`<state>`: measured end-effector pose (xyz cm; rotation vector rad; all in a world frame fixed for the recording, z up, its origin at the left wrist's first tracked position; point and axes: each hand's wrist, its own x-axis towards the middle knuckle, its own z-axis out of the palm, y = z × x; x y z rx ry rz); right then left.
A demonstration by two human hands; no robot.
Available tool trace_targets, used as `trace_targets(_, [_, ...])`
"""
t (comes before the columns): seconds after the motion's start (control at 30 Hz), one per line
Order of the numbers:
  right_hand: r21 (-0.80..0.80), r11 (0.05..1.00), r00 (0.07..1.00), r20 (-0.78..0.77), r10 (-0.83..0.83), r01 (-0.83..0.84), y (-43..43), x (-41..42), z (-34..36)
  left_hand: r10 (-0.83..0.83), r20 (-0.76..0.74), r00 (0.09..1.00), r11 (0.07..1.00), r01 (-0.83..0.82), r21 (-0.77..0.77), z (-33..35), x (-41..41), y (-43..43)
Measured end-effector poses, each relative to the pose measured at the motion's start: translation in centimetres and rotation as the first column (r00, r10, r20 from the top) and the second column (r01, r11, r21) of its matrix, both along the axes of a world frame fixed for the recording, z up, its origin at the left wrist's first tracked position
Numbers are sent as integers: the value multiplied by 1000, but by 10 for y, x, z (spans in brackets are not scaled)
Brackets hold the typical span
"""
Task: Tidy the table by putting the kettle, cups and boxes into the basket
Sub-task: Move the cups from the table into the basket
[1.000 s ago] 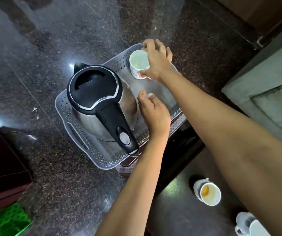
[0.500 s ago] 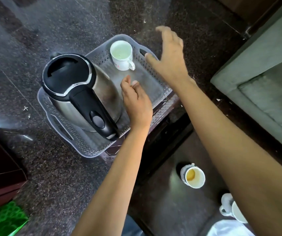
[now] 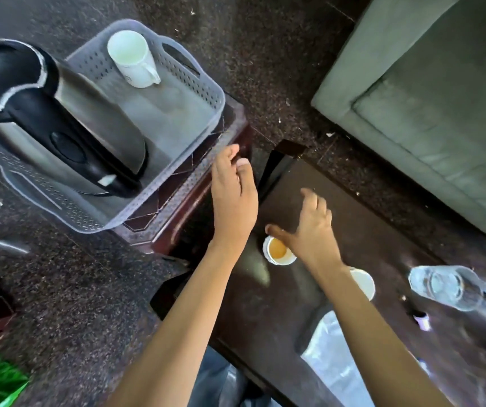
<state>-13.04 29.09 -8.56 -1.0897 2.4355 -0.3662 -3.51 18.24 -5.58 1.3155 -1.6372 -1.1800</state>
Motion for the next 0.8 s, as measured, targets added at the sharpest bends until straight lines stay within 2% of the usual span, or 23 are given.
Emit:
trace_targets(0.13, [96,995,995,89,-44,36,39,24,-20,-63,95,994,997,58,53,-16,11,29])
trace_targets(0.23, [105,994,987,160,-2,-15,52,33,-34,-88,137,987,991,73,110,-24,21,43])
trace_targets(0.4, [61,998,992,126,19,-27,57,35,-46,-93,155,984,987,70,147,-29,35,50])
trace_targets(0.57, [47,999,992,122,-17,11,48,31,-34,-40,144,989,994,25,109,-23,44,33])
trace_targets(0.8, [-246,967,998,6,-65,65,-21,15,47,73,14,997,997,-73,16,7,44,-22])
